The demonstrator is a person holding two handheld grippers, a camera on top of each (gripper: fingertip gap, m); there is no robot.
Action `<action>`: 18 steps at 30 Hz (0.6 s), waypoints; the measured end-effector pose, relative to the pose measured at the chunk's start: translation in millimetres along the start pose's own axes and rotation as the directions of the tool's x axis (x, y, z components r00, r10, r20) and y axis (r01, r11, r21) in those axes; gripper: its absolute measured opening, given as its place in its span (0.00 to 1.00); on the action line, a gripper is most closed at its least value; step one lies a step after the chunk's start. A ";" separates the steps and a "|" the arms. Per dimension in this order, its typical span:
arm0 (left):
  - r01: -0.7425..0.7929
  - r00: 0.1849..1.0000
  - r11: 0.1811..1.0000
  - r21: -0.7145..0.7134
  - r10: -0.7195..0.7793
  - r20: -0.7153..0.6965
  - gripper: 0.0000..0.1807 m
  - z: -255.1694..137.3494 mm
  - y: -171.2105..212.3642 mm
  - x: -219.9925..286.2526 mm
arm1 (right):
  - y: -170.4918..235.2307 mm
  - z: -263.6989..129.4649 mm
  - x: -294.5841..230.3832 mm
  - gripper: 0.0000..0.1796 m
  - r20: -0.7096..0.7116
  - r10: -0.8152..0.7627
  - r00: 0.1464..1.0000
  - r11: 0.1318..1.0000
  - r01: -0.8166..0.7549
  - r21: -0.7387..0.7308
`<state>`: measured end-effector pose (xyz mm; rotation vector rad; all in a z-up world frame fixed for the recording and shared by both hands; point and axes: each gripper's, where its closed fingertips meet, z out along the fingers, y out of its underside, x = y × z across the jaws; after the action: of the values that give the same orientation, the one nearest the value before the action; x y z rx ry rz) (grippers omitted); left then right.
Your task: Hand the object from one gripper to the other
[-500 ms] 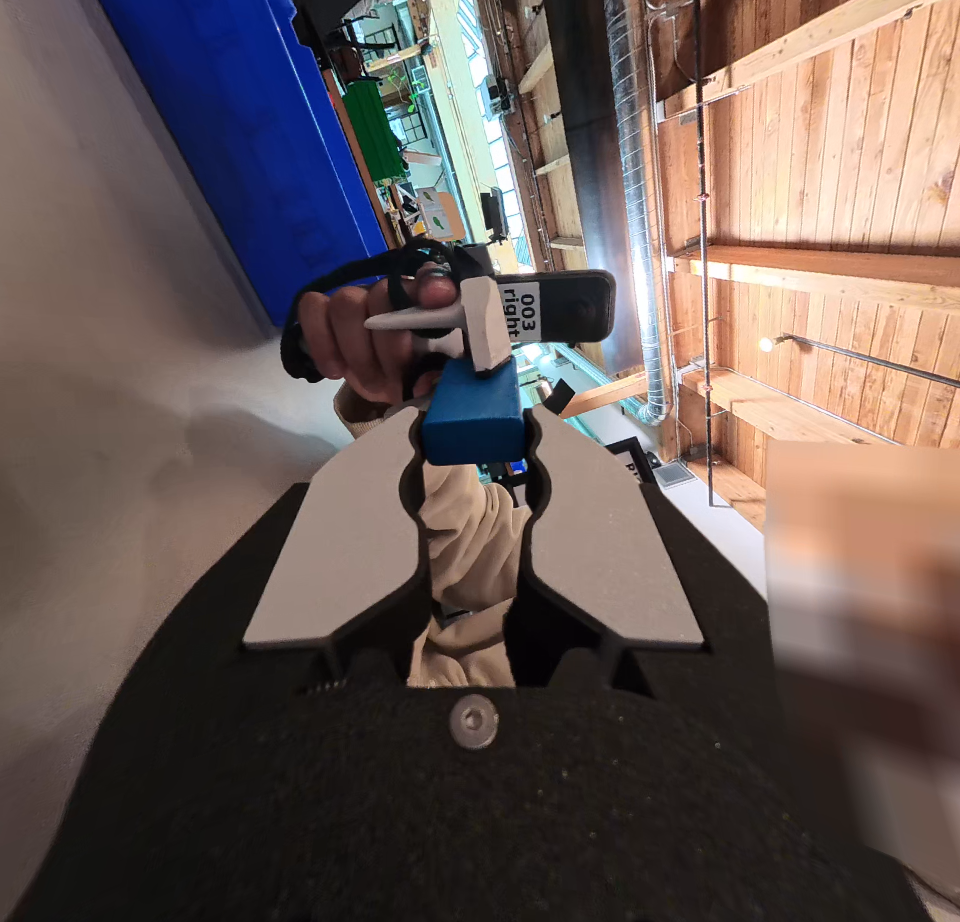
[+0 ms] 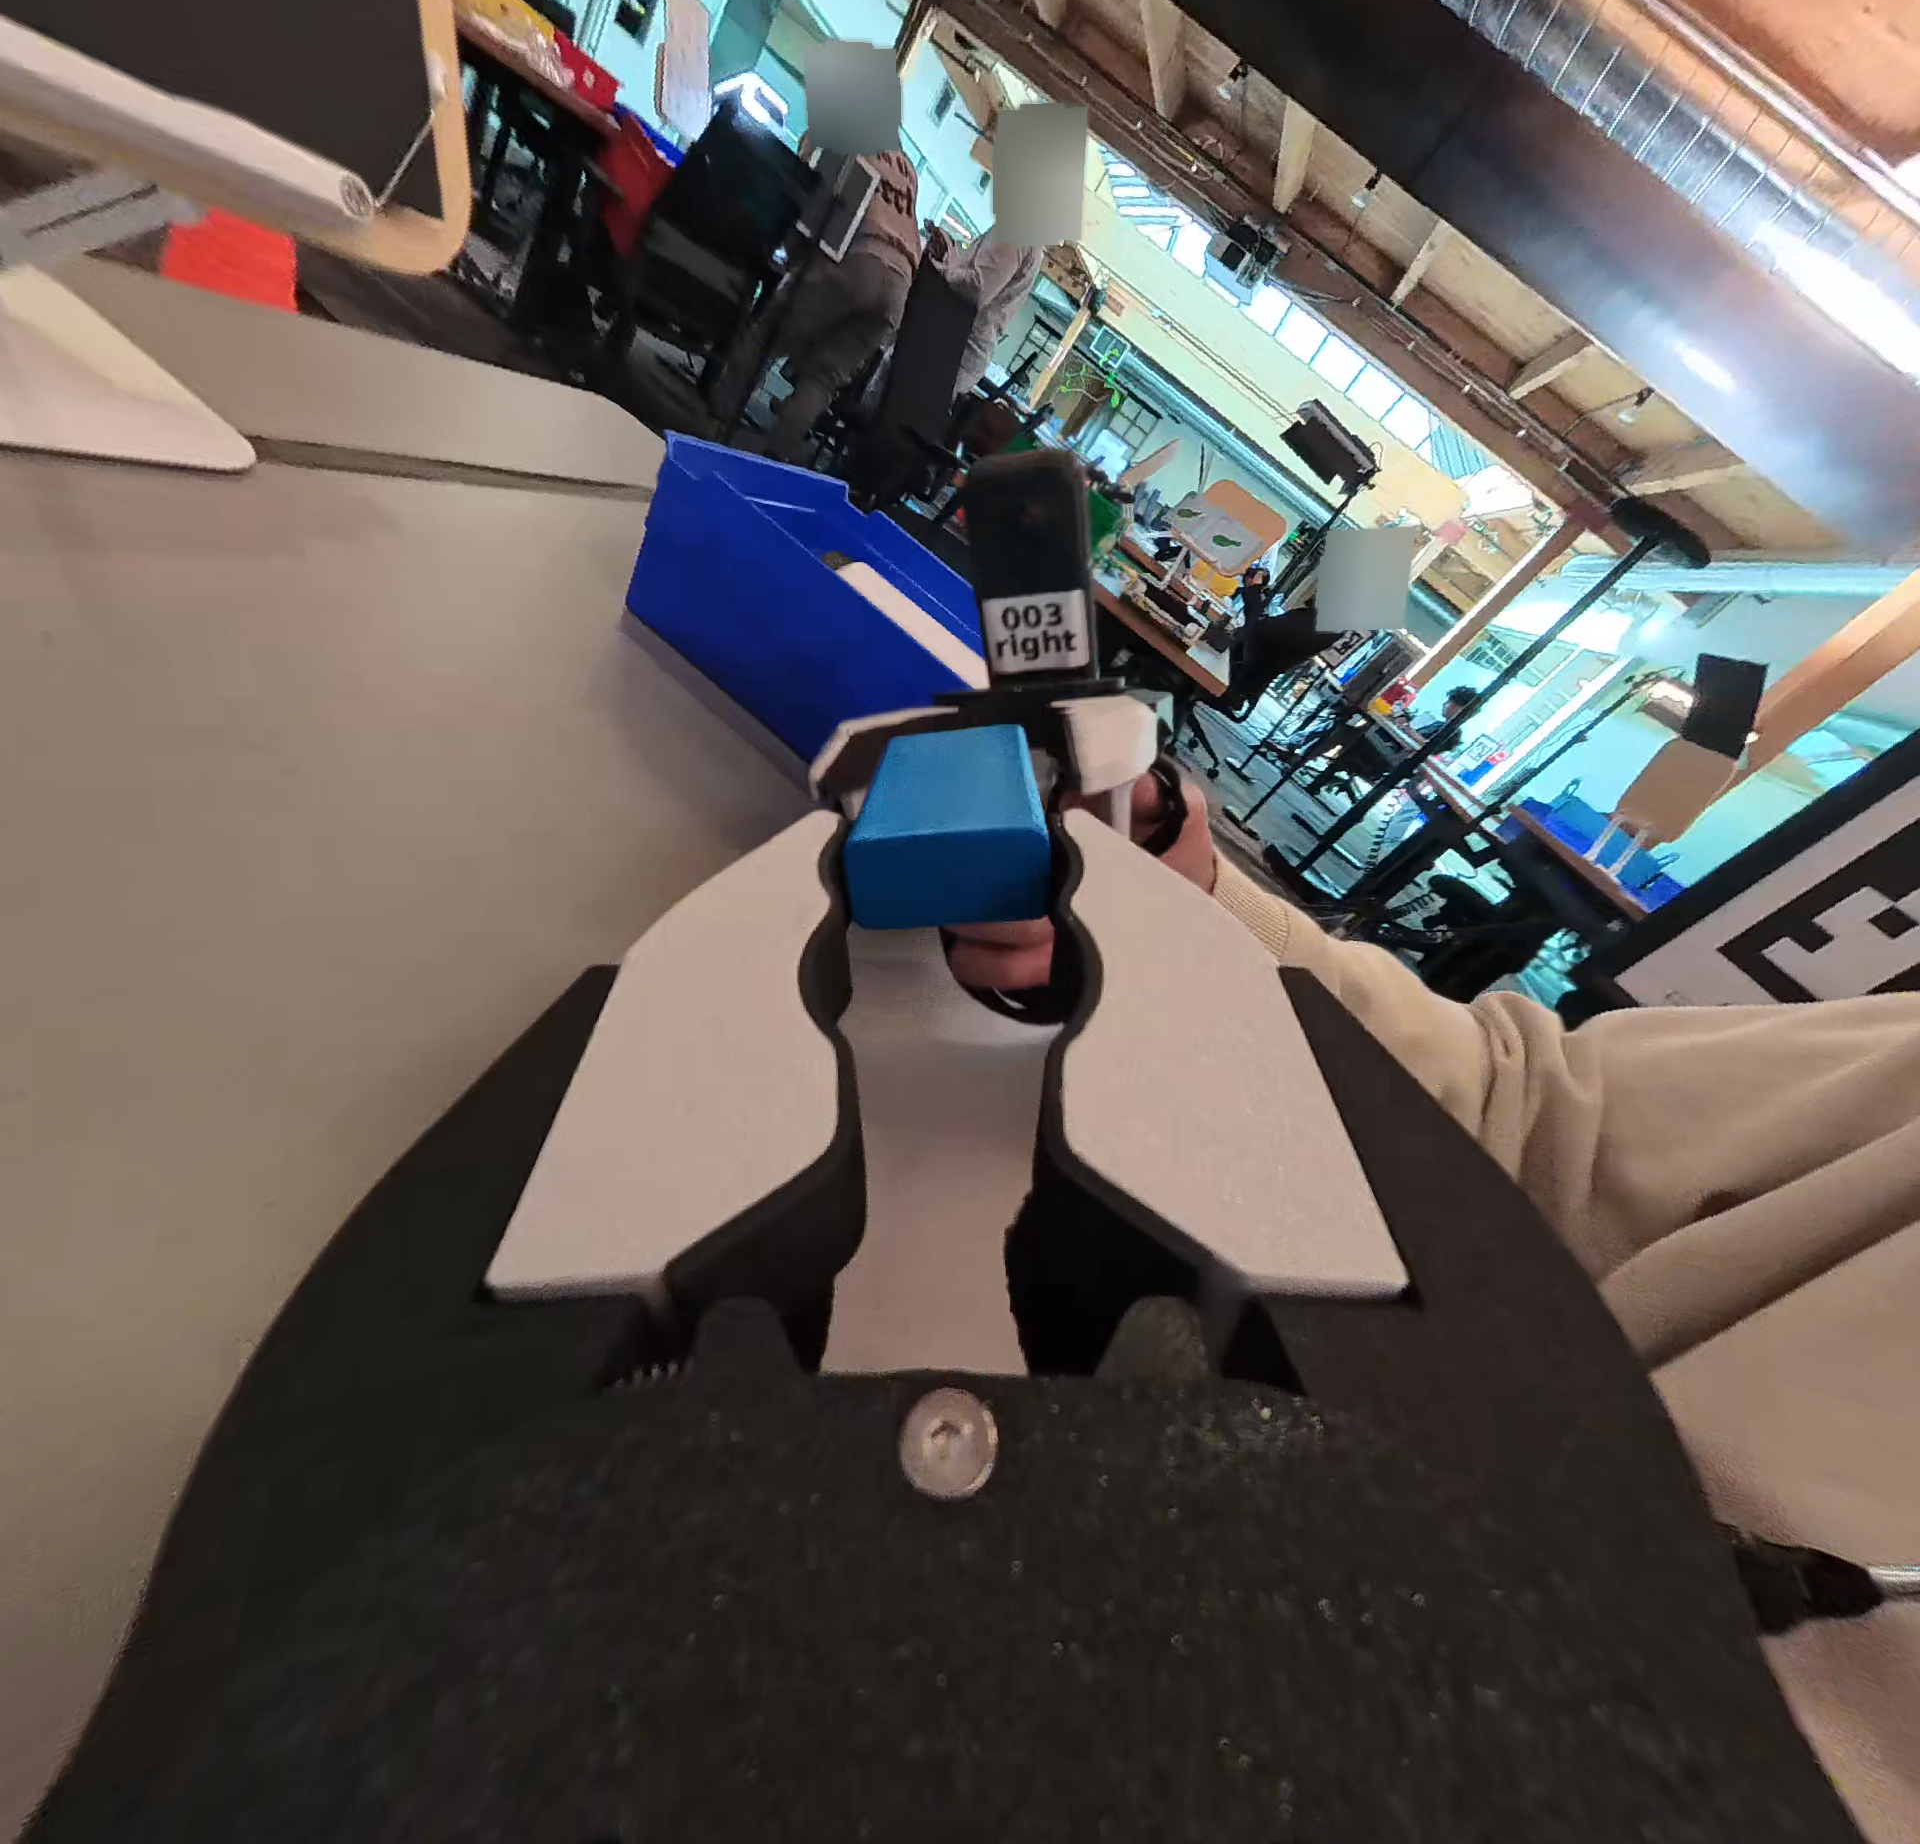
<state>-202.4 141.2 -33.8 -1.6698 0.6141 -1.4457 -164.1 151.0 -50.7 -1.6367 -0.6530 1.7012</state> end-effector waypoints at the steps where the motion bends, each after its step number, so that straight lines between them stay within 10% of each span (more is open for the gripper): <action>1: -0.013 1.000 1.000 -0.004 0.013 -0.002 0.19 0.5 1.2 0.6 | 3.3 5.4 -3.7 0.34 0.033 0.029 0.999 1.000 -0.029 0.005; 18: 0.003 0.996 0.999 -0.049 -0.007 -0.092 0.19 15.1 18.5 16.0 | 14.3 19.8 -25.1 0.19 0.115 -0.033 0.993 0.999 0.037 -0.032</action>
<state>-181.6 122.5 -40.1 -1.6504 0.7022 -1.5296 -186.0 124.7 -43.4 -1.5500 -0.7650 1.7776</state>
